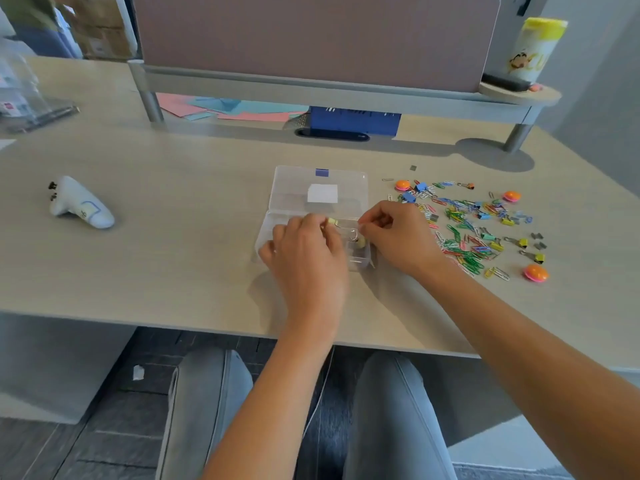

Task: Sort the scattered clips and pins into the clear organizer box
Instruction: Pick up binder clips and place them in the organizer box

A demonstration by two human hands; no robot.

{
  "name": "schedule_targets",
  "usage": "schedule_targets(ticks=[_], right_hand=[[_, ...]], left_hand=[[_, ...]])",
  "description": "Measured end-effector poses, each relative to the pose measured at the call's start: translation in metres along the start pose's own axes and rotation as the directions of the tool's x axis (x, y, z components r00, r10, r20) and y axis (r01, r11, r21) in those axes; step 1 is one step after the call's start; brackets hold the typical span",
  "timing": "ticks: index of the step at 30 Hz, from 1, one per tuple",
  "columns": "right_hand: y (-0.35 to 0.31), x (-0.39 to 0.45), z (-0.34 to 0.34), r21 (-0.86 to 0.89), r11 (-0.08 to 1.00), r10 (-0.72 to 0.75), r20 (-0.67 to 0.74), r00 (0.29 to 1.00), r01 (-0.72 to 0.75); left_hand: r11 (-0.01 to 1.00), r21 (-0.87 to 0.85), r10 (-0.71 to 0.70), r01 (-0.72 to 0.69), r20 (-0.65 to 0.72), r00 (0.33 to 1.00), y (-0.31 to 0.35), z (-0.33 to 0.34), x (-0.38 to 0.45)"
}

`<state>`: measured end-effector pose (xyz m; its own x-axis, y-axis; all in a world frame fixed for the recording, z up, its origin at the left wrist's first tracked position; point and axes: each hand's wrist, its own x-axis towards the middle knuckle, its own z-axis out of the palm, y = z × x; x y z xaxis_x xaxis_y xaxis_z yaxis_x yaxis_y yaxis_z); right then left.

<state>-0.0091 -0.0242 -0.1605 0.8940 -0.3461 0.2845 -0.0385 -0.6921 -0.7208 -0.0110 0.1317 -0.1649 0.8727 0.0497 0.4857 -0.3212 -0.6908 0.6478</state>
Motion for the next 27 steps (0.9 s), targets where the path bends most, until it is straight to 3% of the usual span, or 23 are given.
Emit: schedule_targets(ticks=[5, 11, 17, 20, 27], right_hand=[[0.009, -0.013, 0.001, 0.102, 0.994, -0.024, -0.084, 0.996, 0.032], [0.015, -0.014, 0.006, 0.14, 0.985, -0.088, -0.067, 0.994, 0.097], [0.019, -0.013, 0.005, 0.15, 0.982, -0.103, -0.081, 0.991, 0.115], [0.02, -0.015, 0.007, 0.085, 0.985, -0.14, -0.097, 0.985, 0.149], [0.014, -0.022, 0.008, -0.102, 0.956, -0.282, -0.08, 0.956, 0.274]], left_hand=[[0.997, 0.081, 0.007, -0.017, 0.126, 0.992, 0.004, 0.015, 0.014], [0.975, 0.204, 0.046, -0.083, 0.181, 0.982, -0.001, 0.024, 0.018], [0.965, 0.206, 0.125, -0.163, 0.182, 0.975, -0.006, 0.02, 0.006], [0.945, 0.207, 0.208, -0.252, 0.212, 0.955, -0.012, 0.018, -0.006], [0.929, 0.222, 0.241, -0.296, 0.243, 0.94, -0.02, 0.011, -0.009]])
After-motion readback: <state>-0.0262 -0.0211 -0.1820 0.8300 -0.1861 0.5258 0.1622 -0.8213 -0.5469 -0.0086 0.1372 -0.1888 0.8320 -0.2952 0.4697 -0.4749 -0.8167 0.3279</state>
